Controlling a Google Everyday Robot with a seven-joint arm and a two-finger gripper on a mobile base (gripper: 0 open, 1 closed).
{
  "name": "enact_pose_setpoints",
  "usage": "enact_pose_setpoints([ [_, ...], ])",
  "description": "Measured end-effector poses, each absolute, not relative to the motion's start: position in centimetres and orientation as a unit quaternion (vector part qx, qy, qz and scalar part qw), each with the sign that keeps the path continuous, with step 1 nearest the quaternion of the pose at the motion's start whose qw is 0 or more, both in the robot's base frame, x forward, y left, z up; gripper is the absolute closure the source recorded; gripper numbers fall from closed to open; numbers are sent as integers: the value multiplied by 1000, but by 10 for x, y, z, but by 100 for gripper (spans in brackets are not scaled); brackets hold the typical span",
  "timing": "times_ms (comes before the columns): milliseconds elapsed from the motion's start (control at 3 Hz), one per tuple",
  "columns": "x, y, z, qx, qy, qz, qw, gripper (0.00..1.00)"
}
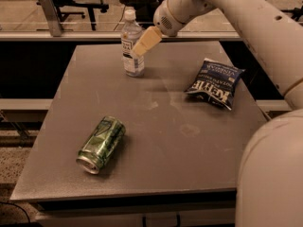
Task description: Knock blue plastic bottle over
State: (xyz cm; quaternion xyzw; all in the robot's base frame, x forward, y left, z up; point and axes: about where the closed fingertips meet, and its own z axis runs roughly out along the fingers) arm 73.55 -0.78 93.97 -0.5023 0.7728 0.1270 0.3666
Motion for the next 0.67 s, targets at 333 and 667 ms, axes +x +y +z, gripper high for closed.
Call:
enact_pose_setpoints([
  [333,745,9,937,-501,771,137,369,0],
  [667,750,21,936,-501,770,148,368,18],
])
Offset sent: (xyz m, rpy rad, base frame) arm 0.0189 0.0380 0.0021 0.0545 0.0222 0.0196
